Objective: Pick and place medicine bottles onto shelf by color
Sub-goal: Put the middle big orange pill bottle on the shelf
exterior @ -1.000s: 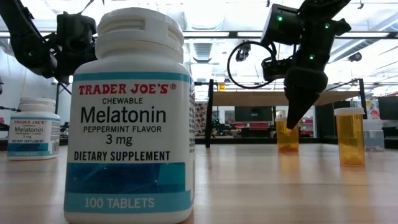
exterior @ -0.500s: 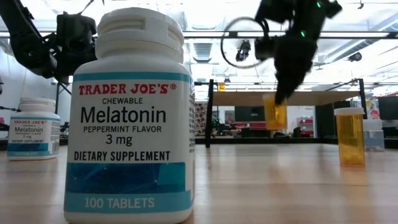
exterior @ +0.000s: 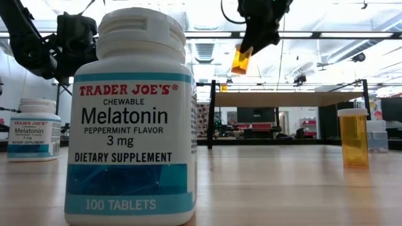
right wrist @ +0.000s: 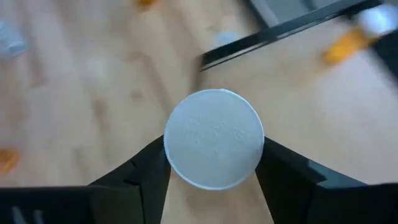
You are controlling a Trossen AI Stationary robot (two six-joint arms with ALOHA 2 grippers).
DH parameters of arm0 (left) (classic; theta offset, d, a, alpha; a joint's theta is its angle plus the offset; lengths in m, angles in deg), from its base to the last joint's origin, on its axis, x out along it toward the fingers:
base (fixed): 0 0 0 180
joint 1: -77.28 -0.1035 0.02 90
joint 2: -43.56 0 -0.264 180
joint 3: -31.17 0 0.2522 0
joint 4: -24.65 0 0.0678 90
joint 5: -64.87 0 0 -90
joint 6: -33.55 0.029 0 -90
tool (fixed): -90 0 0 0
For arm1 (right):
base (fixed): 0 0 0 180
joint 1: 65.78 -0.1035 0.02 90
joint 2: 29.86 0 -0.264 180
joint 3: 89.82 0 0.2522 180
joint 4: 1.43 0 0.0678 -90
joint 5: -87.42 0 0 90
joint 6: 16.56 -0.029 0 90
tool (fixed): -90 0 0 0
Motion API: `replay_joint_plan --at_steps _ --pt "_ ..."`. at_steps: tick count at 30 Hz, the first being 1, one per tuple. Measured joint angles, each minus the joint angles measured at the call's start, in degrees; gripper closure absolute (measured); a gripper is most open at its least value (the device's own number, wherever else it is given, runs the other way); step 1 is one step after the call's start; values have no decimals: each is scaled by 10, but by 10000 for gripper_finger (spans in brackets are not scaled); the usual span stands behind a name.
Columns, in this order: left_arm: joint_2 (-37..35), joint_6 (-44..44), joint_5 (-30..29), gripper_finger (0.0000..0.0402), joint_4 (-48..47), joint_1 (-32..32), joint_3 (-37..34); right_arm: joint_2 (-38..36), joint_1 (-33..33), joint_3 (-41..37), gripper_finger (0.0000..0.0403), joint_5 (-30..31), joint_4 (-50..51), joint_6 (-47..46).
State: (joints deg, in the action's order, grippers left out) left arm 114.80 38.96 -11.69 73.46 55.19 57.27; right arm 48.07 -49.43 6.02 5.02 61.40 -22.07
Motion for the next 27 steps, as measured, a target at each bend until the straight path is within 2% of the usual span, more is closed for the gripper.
replay_joint_plan --at_steps 5,9,13,27 --pt "0 0 0 382 0 0 0 41 99 40 206 -4 4 52" --pt "0 0 0 382 0 0 0 87 167 70 203 -47 6 77" --pt "0 0 0 382 0 0 0 127 208 102 203 -71 7 85" --pt "0 0 0 382 0 0 0 224 232 226 202 -75 111 121"
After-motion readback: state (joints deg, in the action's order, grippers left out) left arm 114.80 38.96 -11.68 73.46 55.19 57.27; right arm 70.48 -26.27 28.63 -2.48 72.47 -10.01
